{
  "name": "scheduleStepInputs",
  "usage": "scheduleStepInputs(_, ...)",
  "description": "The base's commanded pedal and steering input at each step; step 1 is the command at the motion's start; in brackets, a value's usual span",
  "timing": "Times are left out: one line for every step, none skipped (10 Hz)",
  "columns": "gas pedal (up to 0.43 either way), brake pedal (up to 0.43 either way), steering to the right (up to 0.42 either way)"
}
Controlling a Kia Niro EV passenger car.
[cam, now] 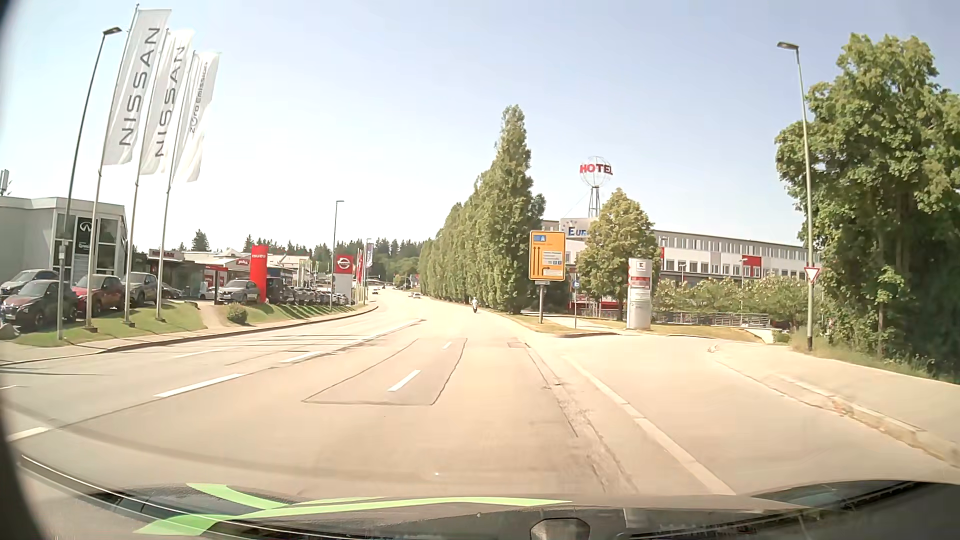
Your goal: Follow the waypoints while adhering to traffic rules and regulations
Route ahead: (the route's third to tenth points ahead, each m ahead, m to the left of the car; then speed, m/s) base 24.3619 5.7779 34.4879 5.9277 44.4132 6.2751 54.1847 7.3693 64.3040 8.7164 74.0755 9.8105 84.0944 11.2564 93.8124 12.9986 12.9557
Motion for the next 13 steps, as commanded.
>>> scheduleStepInputs(0.138,0.000,-0.015)
scheduleStepInputs(0.138,0.000,-0.014)
scheduleStepInputs(0.138,0.000,-0.014)
scheduleStepInputs(0.138,0.000,-0.014)
scheduleStepInputs(0.138,0.000,-0.014)
scheduleStepInputs(0.138,0.000,-0.014)
scheduleStepInputs(0.138,0.000,-0.014)
scheduleStepInputs(0.138,0.000,-0.014)
scheduleStepInputs(0.138,0.000,-0.014)
scheduleStepInputs(0.138,0.000,-0.014)
scheduleStepInputs(0.138,0.000,-0.014)
scheduleStepInputs(0.138,0.000,-0.014)
scheduleStepInputs(0.130,0.000,-0.014)
